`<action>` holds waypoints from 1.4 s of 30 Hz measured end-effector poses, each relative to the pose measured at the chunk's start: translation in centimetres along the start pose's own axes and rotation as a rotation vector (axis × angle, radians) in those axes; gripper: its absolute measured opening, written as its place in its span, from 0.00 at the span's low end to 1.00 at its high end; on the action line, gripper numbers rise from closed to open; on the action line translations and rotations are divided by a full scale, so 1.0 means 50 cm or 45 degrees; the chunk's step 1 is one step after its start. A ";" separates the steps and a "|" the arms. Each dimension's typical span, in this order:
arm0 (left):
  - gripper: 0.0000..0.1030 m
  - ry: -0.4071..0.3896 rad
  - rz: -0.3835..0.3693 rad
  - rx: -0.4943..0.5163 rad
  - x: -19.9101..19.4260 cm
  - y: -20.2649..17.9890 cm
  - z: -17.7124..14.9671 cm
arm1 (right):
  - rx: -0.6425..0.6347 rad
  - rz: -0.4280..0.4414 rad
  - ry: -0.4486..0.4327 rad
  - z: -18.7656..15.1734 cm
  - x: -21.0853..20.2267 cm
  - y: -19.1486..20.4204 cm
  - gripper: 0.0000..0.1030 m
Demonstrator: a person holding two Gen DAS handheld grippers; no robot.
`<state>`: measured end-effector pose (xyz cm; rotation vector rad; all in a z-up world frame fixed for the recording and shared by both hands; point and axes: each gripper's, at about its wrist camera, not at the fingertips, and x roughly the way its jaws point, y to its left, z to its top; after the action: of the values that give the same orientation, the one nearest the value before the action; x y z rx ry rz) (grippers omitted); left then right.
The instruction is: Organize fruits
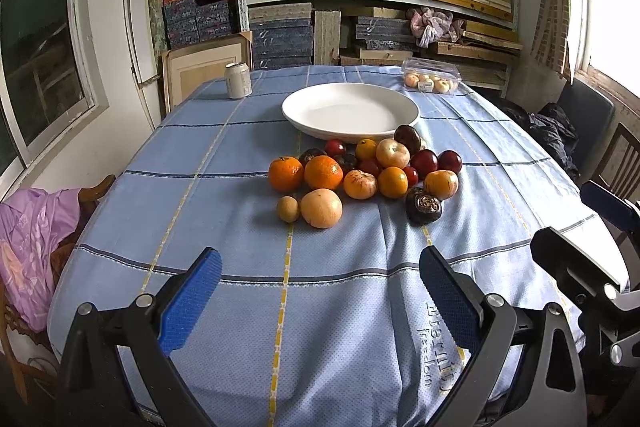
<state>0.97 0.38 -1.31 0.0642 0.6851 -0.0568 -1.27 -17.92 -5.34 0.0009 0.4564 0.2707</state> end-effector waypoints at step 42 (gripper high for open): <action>0.97 0.078 0.016 -0.010 0.061 0.008 0.008 | 0.034 -0.002 0.069 -0.003 0.057 -0.025 0.96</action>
<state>3.60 0.67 -2.93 0.0629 0.7463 -0.0402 1.43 -18.38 -6.78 0.0193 0.5139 0.2638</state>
